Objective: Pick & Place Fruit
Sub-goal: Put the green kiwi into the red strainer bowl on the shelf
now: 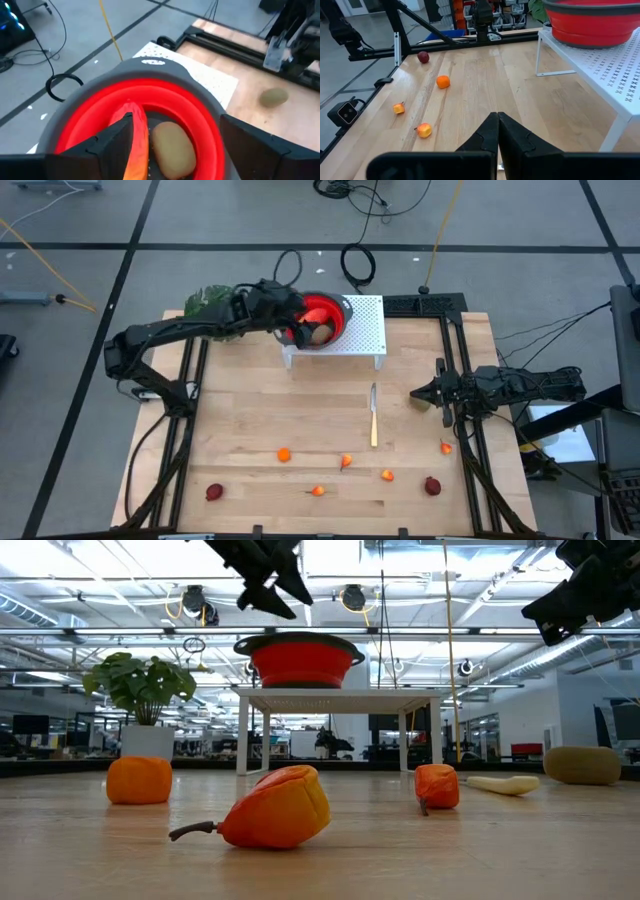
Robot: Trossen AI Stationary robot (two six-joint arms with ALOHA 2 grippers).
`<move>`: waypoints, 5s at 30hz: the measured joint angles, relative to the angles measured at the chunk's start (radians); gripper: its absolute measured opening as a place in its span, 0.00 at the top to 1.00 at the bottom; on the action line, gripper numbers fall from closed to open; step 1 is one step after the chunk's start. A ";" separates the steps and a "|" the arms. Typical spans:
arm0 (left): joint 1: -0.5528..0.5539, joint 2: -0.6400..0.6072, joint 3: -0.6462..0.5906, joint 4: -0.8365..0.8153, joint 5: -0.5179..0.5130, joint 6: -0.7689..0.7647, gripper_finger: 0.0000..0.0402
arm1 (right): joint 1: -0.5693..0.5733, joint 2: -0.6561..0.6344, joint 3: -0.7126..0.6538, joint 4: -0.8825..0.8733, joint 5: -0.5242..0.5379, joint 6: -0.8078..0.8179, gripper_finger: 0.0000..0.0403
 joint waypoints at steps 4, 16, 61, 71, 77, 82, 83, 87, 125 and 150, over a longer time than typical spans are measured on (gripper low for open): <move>0.000 -0.036 0.000 -0.047 0.001 -0.031 0.41 | 0.000 0.000 0.000 0.000 0.000 0.000 1.00; -0.015 -0.058 -0.006 -0.074 0.048 -0.054 0.78 | 0.000 0.000 0.000 0.000 0.000 0.000 1.00; -0.281 -0.399 -0.393 0.186 0.087 -0.118 0.99 | 0.000 0.056 0.001 0.056 0.000 0.007 1.00; -0.342 -0.662 -0.589 0.188 0.025 -0.142 0.99 | 0.000 0.174 0.001 0.103 -0.005 0.070 1.00; -0.358 -0.808 -0.676 0.182 0.023 -0.139 0.99 | 0.000 0.243 0.000 0.105 -0.004 0.145 1.00; -0.365 -0.907 -0.724 0.117 0.021 -0.144 0.99 | 0.000 0.274 0.000 0.106 -0.008 0.182 1.00; -0.367 -0.922 -0.733 0.115 0.019 -0.143 0.98 | 0.000 0.278 0.001 0.106 -0.008 0.189 1.00; -0.370 -0.991 -0.780 0.110 0.015 -0.129 0.99 | 0.000 0.297 0.022 0.104 -0.029 0.203 1.00; -0.370 -1.427 -1.130 0.241 -0.019 -0.001 0.98 | -0.001 0.842 0.570 -0.640 -0.089 0.352 1.00; -0.370 -1.432 -1.162 0.263 -0.026 -0.007 0.96 | -0.098 0.941 0.577 -0.799 -0.258 0.236 1.00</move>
